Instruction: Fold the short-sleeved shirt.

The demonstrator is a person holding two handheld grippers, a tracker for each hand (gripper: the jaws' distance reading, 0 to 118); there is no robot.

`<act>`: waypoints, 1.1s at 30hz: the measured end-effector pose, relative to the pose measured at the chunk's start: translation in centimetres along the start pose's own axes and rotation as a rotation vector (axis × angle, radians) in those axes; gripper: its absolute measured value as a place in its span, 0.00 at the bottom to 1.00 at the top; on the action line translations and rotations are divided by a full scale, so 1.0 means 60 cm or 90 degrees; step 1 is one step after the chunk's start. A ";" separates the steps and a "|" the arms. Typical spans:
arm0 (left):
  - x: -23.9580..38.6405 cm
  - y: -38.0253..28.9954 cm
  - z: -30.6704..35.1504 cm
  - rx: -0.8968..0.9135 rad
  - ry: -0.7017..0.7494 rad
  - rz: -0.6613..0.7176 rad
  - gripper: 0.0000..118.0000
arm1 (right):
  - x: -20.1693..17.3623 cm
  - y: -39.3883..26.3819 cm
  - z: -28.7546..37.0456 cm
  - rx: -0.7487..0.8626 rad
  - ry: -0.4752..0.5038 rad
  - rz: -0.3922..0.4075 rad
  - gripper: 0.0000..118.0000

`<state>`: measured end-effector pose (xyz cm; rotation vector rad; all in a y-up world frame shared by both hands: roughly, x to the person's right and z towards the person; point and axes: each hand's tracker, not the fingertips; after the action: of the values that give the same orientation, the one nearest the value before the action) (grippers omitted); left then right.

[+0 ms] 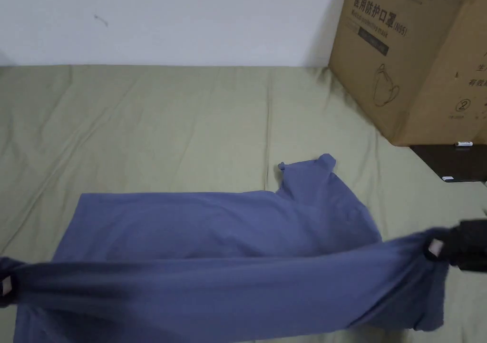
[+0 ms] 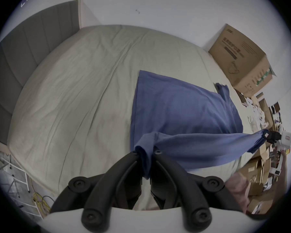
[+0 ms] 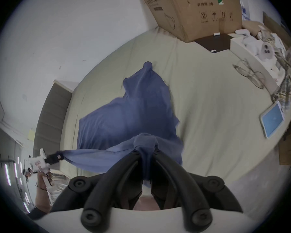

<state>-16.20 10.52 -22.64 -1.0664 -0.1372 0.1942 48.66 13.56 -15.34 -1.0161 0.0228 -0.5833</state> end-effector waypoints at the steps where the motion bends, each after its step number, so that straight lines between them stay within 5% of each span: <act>1: 0.001 0.019 -0.021 -0.004 0.004 0.004 0.06 | -0.002 0.024 -0.025 -0.014 0.000 -0.009 0.06; 6: 0.001 0.088 -0.140 -0.034 0.009 0.025 0.09 | 0.000 0.114 -0.188 -0.066 -0.087 -0.014 0.06; 7: 0.000 0.092 -0.154 -0.037 0.009 0.035 0.25 | 0.005 0.120 -0.211 -0.074 -0.102 -0.015 0.07; 8: -0.002 0.094 -0.166 -0.035 0.015 0.045 0.46 | 0.006 0.118 -0.227 -0.064 -0.119 -0.018 0.15; 9: -0.005 0.091 -0.174 -0.029 0.015 0.055 0.70 | 0.006 0.114 -0.236 -0.035 -0.136 -0.023 0.37; 10: -0.007 0.086 -0.178 -0.026 0.009 0.059 0.94 | 0.006 0.109 -0.240 -0.017 -0.139 -0.023 0.78; 11: -0.007 0.079 -0.176 -0.018 0.001 0.063 1.00 | 0.011 0.101 -0.241 -0.012 -0.128 -0.024 0.96; 16: 0.009 0.026 -0.100 0.137 -0.005 -0.005 0.97 | -0.012 0.040 -0.178 0.092 -0.100 -0.001 1.00; 19: 0.032 -0.037 -0.036 0.233 0.000 -0.059 0.94 | -0.045 -0.035 -0.109 0.180 -0.045 0.063 0.97; 20: 0.039 -0.067 -0.009 0.272 0.005 -0.076 0.84 | -0.056 -0.070 -0.082 0.233 -0.007 0.093 0.95; 21: 0.047 -0.107 0.022 0.352 0.009 -0.081 0.62 | -0.066 -0.108 -0.055 0.292 0.037 0.122 0.88; 22: 0.055 -0.139 0.046 0.414 0.026 -0.082 0.16 | -0.075 -0.137 -0.036 0.343 0.062 0.135 0.61; 23: 0.068 -0.177 0.068 0.460 0.068 -0.082 0.00 | -0.090 -0.171 -0.013 0.378 0.068 0.163 0.24; 24: 0.079 -0.207 0.083 0.474 0.119 -0.085 0.00 | -0.106 -0.205 0.001 0.418 0.052 0.172 0.00; 26: 0.078 -0.247 0.102 0.477 0.115 -0.080 0.00 | -0.126 -0.249 0.014 0.437 0.053 0.157 0.00; 28: 0.071 -0.251 0.116 0.468 0.098 -0.068 0.00 | -0.137 -0.260 0.014 0.385 0.117 0.146 0.00; 33: 0.014 -0.141 0.064 0.186 0.065 -0.078 0.01 | -0.168 -0.257 0.009 0.346 0.085 0.238 0.00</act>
<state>-15.37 10.03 -13.36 -0.7724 -0.0780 0.0464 33.35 12.71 -5.11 -0.4269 0.1598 -0.2862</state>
